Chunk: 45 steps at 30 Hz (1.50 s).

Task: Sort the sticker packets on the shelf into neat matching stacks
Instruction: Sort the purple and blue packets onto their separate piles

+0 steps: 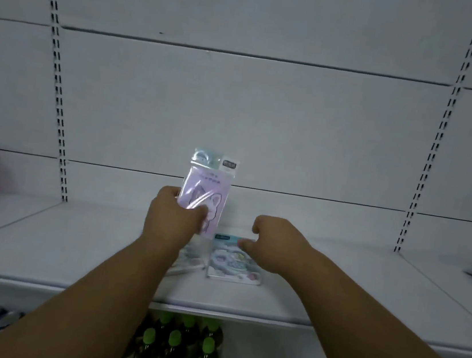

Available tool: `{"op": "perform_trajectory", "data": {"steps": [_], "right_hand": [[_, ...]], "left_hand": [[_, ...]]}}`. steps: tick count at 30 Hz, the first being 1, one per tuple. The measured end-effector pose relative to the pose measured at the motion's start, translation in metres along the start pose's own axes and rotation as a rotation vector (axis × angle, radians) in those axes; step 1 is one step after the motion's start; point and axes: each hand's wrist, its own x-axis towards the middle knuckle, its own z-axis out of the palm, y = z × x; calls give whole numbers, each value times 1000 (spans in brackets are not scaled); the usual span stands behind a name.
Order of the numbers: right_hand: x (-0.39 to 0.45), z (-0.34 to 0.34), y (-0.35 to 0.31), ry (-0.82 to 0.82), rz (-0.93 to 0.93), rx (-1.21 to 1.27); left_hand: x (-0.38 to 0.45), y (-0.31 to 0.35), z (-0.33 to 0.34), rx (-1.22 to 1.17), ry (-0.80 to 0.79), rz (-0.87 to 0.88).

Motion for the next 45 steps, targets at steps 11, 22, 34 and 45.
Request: {"op": "perform_trajectory", "data": {"steps": [11, 22, 34, 45], "right_hand": [[13, 53, -36, -118, 288, -96], [-24, -6, 37, 552, 156, 557], [-141, -98, 262, 823, 376, 610], [-200, -179, 475, 788, 487, 485]], "left_hand": [[-45, 10, -47, -362, -54, 23], [-61, 33, 18, -513, -194, -10], [-164, 114, 221, -588, -462, 0], [-273, 208, 409, -600, -530, -59]]}}
